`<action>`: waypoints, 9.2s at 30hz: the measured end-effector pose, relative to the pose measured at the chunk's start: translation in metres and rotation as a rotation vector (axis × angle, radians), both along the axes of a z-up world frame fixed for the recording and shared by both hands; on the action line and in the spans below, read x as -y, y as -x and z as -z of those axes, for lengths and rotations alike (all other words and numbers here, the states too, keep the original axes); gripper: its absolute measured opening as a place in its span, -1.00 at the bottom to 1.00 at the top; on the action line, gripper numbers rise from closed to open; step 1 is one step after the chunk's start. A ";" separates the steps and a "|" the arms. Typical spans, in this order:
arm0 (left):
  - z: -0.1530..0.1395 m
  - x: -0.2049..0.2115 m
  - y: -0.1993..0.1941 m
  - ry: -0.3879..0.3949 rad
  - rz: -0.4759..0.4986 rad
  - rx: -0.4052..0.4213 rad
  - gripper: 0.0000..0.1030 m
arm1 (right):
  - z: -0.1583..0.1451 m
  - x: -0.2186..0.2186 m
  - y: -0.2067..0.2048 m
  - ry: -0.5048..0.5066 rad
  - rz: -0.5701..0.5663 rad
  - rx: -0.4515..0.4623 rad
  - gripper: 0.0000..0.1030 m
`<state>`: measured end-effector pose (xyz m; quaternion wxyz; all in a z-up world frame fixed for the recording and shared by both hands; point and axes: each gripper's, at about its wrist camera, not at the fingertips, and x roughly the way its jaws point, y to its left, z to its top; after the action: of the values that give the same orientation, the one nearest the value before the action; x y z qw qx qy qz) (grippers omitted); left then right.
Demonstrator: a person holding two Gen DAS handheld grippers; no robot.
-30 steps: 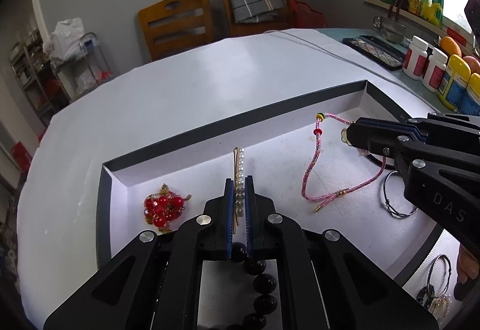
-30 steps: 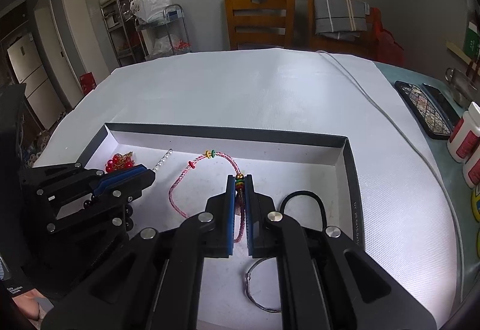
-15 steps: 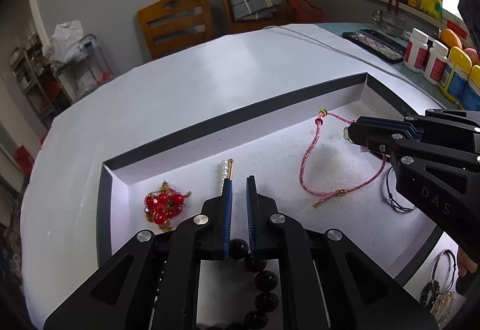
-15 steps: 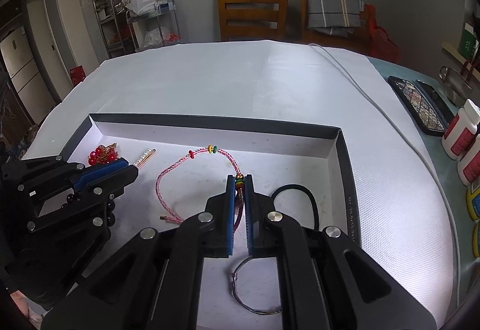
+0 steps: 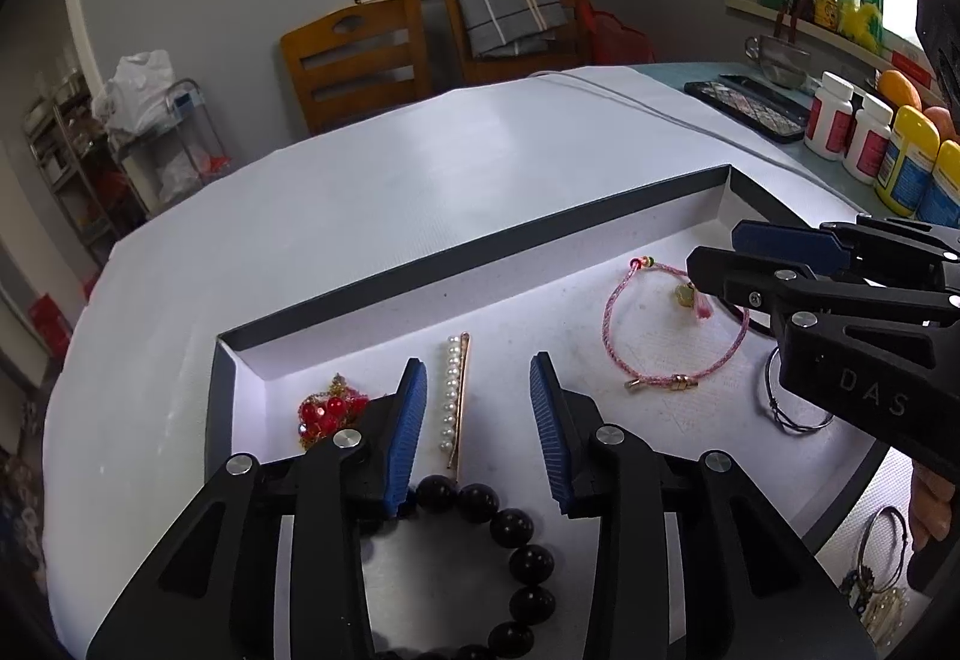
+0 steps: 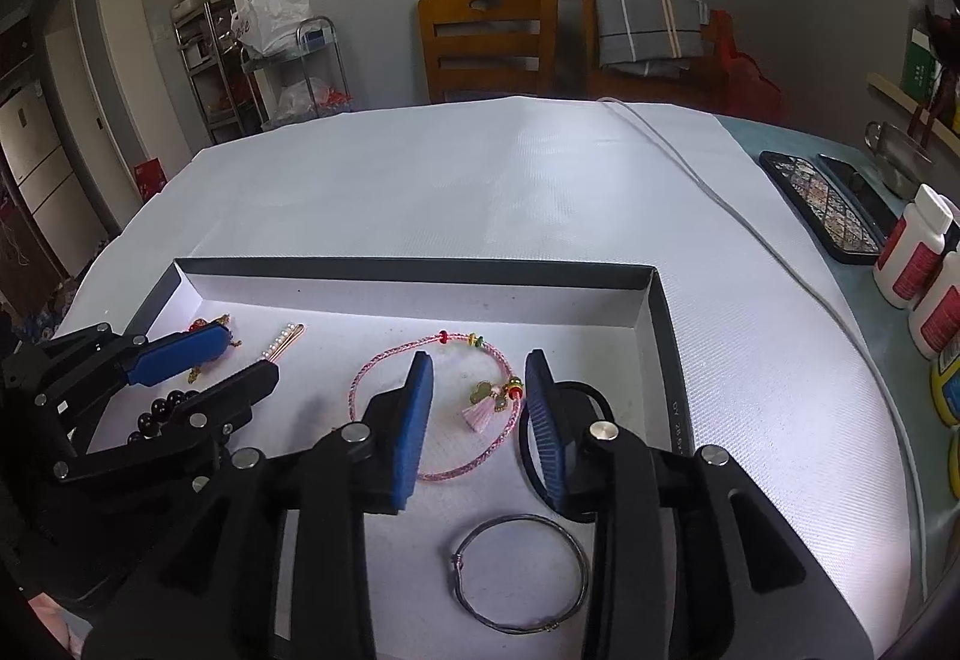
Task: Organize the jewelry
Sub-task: 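Open both tools to drop the hairpin and pink bracelet into the box, then lift both open tools out of the box toward the remaining jewelry, then lower the left tool onto the dark red bead bracelet and close it, then grasp a silver bangle with the right tool while the left tool holds the red bead bracelet, then carry the bracelet and bangle into the black box and open both tools, then withdraw both open tools from the box toward the last jewelry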
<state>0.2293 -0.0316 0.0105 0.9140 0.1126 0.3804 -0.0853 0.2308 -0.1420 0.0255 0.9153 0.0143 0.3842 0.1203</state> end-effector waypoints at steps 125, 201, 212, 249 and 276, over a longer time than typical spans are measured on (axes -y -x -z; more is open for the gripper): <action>0.008 0.000 0.161 0.058 0.125 -0.061 -0.89 | 0.020 0.049 0.157 0.044 -0.119 -0.077 0.59; -0.044 -0.002 0.035 0.251 0.077 0.051 -0.89 | -0.036 0.001 0.043 0.002 -0.142 0.009 -0.07; -0.012 -0.013 0.023 0.184 0.028 -0.020 -0.89 | 0.009 -0.020 0.045 0.094 -0.227 -0.084 -0.07; 0.000 -0.008 0.019 0.127 0.003 0.002 -0.44 | 0.018 -0.019 0.039 0.038 -0.231 -0.106 0.20; -0.025 -0.022 0.031 0.167 -0.054 0.088 0.09 | -0.009 0.002 0.044 -0.003 -0.167 -0.016 0.74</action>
<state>0.1986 -0.0098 0.0358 0.9379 0.0295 0.3344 -0.0871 0.1868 -0.1437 0.0342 0.8990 -0.0155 0.3910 0.1964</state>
